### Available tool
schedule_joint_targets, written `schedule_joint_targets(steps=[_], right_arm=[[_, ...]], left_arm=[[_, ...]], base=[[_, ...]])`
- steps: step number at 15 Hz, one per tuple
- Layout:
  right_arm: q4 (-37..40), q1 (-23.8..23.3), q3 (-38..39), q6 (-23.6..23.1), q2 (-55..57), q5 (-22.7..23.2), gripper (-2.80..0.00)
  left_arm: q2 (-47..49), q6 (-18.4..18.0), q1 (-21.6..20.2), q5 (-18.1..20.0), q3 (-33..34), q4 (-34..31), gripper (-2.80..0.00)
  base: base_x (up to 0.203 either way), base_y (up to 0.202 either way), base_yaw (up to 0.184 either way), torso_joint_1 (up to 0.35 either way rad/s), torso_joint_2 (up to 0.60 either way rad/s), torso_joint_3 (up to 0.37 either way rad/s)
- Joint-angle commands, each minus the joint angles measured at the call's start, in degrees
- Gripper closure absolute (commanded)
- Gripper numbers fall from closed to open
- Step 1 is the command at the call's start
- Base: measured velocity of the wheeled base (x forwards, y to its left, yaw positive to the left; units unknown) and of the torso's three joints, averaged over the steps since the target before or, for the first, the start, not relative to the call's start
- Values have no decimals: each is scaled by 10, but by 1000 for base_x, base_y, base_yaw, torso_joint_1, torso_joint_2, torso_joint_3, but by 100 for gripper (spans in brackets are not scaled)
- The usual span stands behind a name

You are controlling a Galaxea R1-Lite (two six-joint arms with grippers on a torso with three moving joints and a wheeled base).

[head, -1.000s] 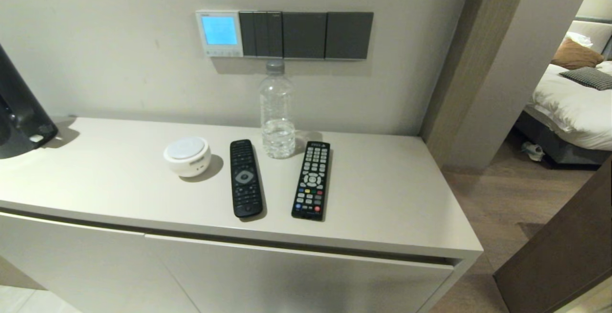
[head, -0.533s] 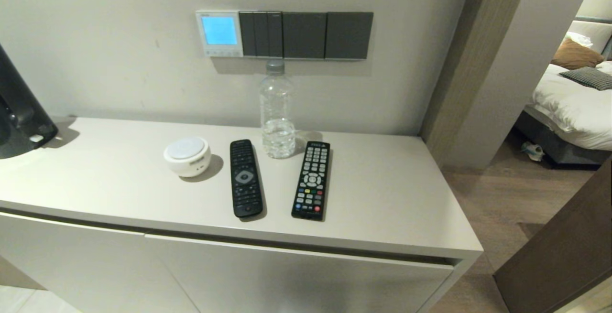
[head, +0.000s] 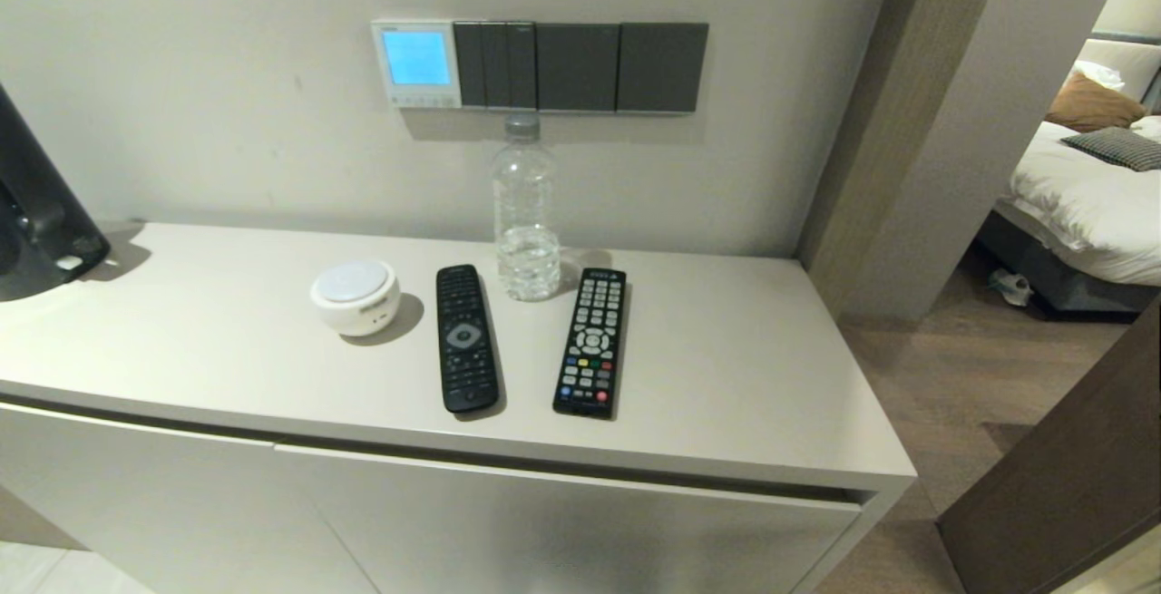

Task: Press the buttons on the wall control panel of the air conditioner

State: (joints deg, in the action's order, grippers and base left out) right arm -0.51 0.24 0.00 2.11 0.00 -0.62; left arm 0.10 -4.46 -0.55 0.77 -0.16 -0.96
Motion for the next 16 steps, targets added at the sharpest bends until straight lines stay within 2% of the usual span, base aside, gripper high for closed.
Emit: schedule_joint_targets(steps=[1, 16], right_arm=[[0, 0, 1, 0, 1, 0, 0], [0, 0, 1, 0, 1, -1, 0]], left_arm=[[1, 0, 0, 0, 0, 0, 0], [1, 0, -1, -1, 0, 0, 0]], base=[[0, 0, 0, 0, 0, 0], [0, 0, 0, 0, 0, 0]])
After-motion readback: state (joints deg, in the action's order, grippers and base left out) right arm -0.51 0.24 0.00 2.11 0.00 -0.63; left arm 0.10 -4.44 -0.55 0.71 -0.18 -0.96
